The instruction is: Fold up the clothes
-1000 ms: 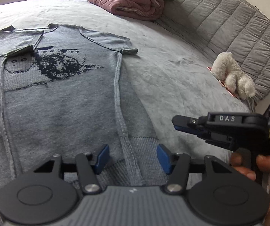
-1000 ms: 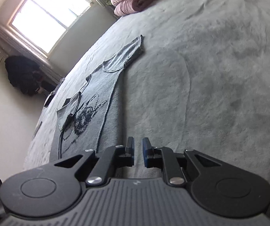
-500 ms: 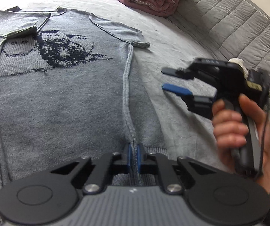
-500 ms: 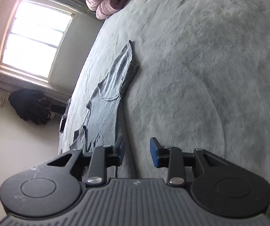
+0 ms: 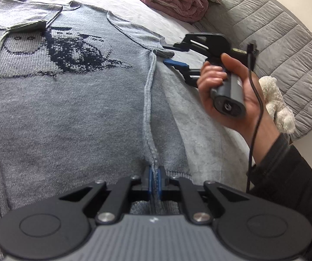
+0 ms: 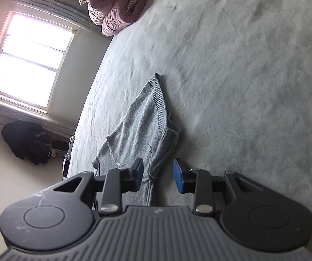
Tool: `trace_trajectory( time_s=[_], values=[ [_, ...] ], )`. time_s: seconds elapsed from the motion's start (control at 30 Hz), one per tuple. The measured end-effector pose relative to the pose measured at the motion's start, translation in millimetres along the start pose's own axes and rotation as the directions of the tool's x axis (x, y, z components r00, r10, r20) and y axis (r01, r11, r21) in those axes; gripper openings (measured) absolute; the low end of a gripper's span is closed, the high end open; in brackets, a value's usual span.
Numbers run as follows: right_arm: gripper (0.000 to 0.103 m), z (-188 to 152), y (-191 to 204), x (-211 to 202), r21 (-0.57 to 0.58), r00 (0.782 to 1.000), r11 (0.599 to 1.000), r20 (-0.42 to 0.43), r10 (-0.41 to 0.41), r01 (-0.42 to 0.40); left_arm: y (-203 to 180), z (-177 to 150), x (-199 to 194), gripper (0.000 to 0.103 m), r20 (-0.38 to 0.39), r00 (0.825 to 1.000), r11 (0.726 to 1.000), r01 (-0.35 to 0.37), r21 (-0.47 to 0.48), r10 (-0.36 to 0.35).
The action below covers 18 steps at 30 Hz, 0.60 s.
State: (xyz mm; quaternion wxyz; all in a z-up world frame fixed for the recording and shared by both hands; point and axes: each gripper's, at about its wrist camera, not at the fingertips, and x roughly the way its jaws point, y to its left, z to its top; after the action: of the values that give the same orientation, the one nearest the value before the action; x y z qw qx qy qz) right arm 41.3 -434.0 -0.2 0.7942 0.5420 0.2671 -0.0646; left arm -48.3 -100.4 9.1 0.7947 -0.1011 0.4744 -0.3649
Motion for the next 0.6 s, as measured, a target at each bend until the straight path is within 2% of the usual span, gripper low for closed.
trace_trajectory(
  time_s=[0.13,0.4,0.53,0.6],
  values=[
    [0.035,5.4,-8.1,3.0,0.092,1.0,0.996,0.027,0.009,-0.011,-0.4,2.6,-0.5,0.004,-0.004,1.0,1.0,0.006,-0.009,-0.006],
    [0.035,1.4,4.6,5.5,-0.003,0.995,0.999,0.083,-0.049,0.049,-2.0,1.3,-2.8,0.004,0.005,1.0,1.0,0.015,-0.017,-0.015],
    [0.016,-2.8,12.6,8.9,-0.08,0.99,0.992,0.108,-0.089,0.098,-3.4,1.3,-3.8,0.004,0.011,1.0,1.0,0.013,-0.011,-0.013],
    [0.012,-3.2,20.7,13.7,-0.121,0.986,0.985,0.13,-0.107,0.122,-4.7,2.0,-5.0,0.004,0.017,1.0,1.0,0.015,-0.013,-0.015]
  ],
)
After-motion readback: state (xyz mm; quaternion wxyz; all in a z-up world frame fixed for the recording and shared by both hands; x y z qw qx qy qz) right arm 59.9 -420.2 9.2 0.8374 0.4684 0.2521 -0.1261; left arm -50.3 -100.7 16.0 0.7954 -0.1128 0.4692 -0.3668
